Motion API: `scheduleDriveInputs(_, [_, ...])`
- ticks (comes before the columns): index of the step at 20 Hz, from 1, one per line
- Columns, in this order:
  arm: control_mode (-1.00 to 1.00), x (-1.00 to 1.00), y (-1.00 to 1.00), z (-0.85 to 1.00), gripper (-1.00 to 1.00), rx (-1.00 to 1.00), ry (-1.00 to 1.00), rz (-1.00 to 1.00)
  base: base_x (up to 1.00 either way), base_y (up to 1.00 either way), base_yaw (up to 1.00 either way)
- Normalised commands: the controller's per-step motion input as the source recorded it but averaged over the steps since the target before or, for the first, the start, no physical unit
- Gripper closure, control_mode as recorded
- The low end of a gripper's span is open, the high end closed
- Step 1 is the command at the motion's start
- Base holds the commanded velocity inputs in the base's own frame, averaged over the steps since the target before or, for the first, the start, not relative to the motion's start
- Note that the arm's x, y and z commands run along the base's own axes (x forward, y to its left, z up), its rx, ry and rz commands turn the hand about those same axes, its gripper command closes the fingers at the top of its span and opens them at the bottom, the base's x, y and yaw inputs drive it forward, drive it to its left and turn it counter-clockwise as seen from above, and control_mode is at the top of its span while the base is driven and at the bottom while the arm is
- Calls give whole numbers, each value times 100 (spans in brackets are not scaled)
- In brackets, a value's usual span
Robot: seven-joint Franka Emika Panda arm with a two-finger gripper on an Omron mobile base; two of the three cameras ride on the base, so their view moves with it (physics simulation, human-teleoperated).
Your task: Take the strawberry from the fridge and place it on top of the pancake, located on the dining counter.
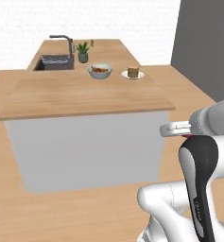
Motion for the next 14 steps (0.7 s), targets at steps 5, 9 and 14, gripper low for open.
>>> scheduleDriveInputs(5, [100, 0, 0, 0, 100, 0, 0, 0, 44, -100, 0])
scheduleDriveInputs(9, [100, 0, 0, 0, 100, 0, 0, 0, 52, -100, 1])
scheduleDriveInputs(14, [100, 0, 0, 0, 100, 0, 0, 0, 50, -100, 22])
